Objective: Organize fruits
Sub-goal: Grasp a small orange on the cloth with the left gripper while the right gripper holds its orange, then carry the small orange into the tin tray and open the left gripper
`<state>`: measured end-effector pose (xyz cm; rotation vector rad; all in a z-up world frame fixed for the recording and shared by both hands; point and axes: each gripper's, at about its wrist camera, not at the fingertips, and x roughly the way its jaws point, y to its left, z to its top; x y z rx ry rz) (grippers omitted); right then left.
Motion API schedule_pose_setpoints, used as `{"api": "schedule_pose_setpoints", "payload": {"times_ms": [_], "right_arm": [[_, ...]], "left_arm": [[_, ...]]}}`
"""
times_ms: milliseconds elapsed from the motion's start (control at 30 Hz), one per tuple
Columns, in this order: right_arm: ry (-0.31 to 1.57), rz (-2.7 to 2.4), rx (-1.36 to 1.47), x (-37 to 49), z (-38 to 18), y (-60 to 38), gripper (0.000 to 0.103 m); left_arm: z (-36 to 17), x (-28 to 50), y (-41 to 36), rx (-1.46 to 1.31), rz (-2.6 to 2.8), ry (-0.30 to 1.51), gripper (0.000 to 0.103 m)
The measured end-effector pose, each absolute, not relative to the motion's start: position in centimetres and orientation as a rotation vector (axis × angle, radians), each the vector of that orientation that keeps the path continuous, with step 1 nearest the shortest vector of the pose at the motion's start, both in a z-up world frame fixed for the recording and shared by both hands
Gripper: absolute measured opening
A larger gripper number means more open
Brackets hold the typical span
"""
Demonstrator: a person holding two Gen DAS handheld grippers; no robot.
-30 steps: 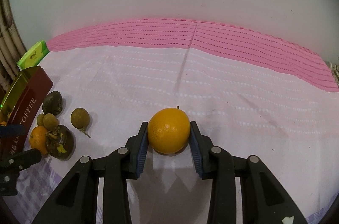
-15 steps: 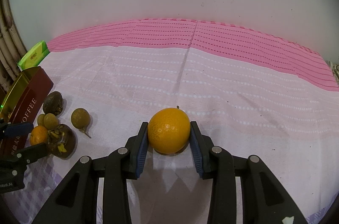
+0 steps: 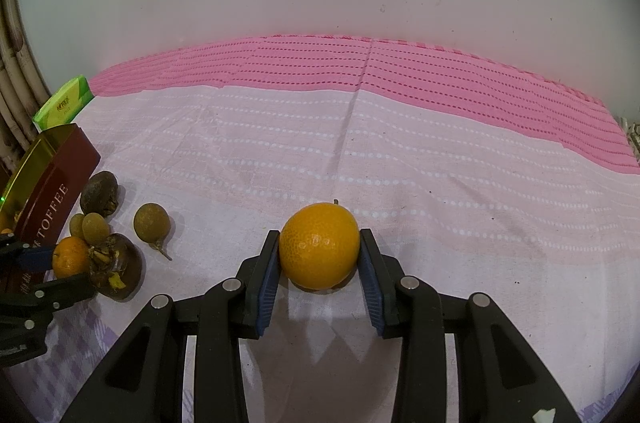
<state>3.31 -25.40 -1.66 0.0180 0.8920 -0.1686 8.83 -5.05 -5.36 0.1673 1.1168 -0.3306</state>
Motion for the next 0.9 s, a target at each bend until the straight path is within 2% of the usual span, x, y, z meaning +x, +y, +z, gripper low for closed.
{"api": "schedule_pose_setpoints", "payload": {"times_ms": [467, 667, 900], "right_arm": [[0.897, -0.177, -0.001, 3.5, -1.8, -25.2, 0.036], [0.899, -0.180, -0.012, 3.7, -1.9, -25.1, 0.036], [0.900, -0.182, -0.018, 3.7, -1.9, -25.0, 0.036]], "left_arm": [[-1.3, 7.4, -2.2, 0.120, -0.343, 1.063, 0.040], [0.9, 8.8, 1.9, 0.099, -0.260, 1.009, 0.040], [0.9, 12.0, 8.1, 0.059, -0.128, 1.012, 0.040]]}}
